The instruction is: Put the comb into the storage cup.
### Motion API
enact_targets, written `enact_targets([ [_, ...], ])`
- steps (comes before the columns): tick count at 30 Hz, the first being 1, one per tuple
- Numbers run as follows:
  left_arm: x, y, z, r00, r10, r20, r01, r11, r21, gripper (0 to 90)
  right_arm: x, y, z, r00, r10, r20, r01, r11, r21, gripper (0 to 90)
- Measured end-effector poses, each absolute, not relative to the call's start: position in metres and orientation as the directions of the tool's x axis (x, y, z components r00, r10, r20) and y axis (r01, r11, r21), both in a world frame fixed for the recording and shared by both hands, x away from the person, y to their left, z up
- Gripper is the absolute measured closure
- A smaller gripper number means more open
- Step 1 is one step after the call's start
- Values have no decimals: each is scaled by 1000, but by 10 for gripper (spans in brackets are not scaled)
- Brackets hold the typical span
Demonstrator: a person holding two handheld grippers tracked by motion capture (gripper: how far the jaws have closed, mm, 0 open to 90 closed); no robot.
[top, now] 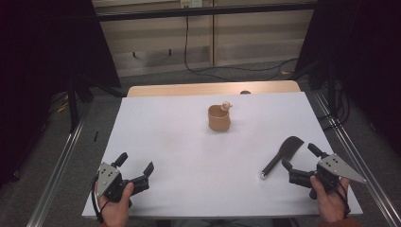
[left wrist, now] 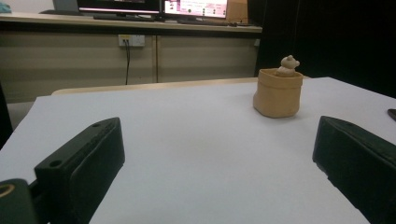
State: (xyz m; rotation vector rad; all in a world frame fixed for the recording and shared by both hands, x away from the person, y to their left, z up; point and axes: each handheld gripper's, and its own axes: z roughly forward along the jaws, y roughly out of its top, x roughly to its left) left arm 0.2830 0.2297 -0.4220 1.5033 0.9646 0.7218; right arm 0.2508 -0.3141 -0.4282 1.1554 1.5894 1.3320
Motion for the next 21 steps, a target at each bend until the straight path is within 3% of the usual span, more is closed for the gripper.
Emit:
enact_targets([
  [17, 280, 232, -421, 479, 873, -93, 179, 7, 984, 22, 268, -286, -426, -497, 868, -21, 132, 99, 986, 0],
  [21, 280, 232, -421, 482, 872, -89, 173, 6, 985, 22, 273, -285, -427, -490, 872, -14, 143, 96, 985, 0],
])
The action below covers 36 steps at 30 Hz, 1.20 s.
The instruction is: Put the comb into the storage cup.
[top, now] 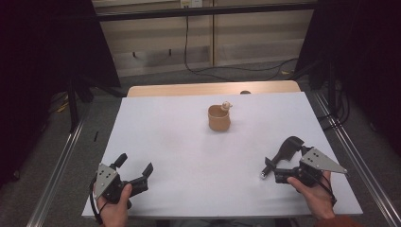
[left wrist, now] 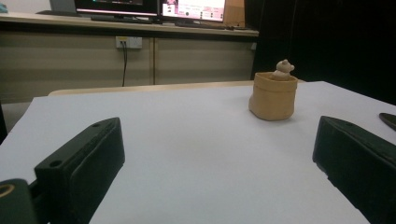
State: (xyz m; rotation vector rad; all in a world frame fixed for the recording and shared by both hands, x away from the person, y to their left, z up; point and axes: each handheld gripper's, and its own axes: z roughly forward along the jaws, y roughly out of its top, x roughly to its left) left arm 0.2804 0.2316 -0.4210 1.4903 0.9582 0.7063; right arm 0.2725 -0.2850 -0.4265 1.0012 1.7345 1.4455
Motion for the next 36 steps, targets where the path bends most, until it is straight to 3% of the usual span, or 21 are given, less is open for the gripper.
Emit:
enact_targets([
  [17, 283, 231, -421, 486, 869, -88, 175, 2, 985, 22, 290, -268, -423, -484, 875, -8, 150, 92, 984, 15],
  [31, 284, 229, -421, 495, 864, -89, 172, 3, 985, 22, 320, -259, -412, -486, 874, 12, 143, 66, 988, 134],
  [33, 284, 229, -421, 496, 863, -90, 173, 3, 985, 22, 322, -258, -416, -486, 873, 25, 176, 70, 982, 149],
  [34, 284, 230, -421, 498, 863, -89, 174, 2, 985, 22, 321, -257, -418, -493, 870, 15, 185, 88, 979, 203],
  [36, 283, 230, -421, 497, 863, -86, 174, -2, 985, 22, 321, -258, -419, -497, 868, 15, 183, 87, 979, 225],
])
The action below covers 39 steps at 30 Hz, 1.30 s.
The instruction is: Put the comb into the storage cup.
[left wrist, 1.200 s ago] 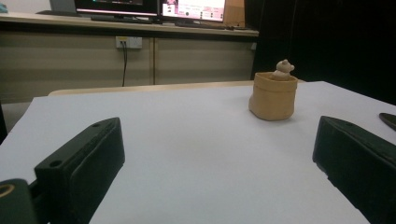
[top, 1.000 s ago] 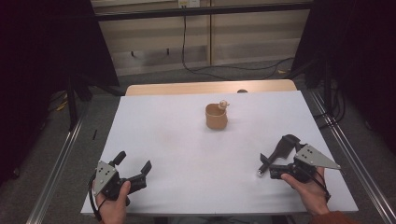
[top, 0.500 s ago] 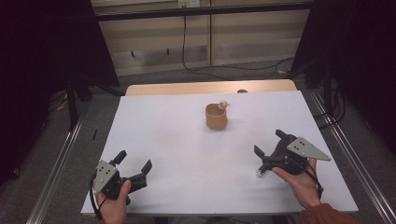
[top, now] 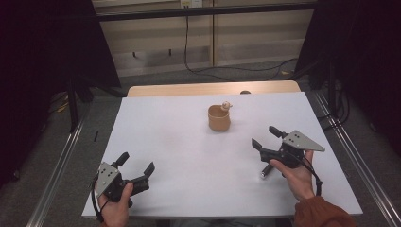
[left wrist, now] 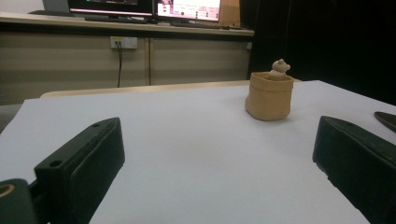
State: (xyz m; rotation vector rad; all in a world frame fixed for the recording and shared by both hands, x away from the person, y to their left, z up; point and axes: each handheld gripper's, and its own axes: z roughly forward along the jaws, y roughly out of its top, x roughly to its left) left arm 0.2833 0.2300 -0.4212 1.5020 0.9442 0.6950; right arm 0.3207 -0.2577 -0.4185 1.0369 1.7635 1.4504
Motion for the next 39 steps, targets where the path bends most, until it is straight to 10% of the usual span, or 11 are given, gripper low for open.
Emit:
enact_targets([
  [22, 282, 231, -421, 500, 861, -89, 174, 1, 985, 22, 315, -256, -415, -600, 800, 13, 260, 180, 949, 894],
  [39, 282, 230, -421, 501, 861, -88, 175, -1, 985, 23, 321, -260, -400, -637, 761, 125, 434, 220, 873, 900],
])
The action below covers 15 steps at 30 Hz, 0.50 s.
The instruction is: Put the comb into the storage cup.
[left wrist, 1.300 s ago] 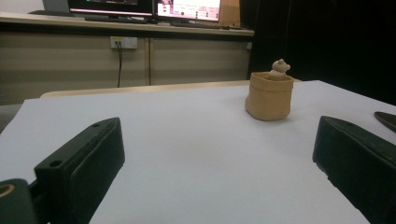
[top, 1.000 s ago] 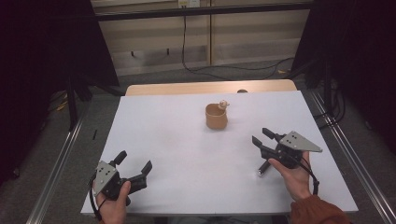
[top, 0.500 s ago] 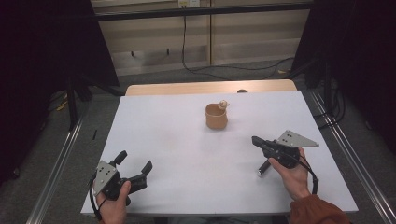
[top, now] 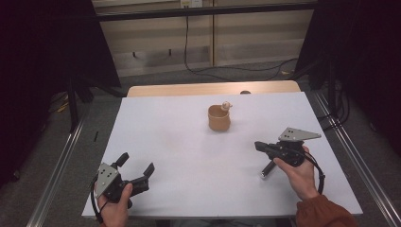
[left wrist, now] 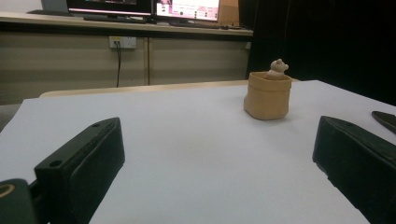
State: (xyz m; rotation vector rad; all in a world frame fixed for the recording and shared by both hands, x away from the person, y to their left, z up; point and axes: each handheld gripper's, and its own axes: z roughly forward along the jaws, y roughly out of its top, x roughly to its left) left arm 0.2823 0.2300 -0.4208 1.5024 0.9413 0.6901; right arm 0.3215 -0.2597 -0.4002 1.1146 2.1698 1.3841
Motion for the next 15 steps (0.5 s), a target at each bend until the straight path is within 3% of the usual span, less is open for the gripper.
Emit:
enact_targets([
  [15, 284, 228, -421, 509, 857, -77, 180, -19, 983, 22, 326, -257, -405, -626, 756, 188, 581, 293, 759, 900],
])
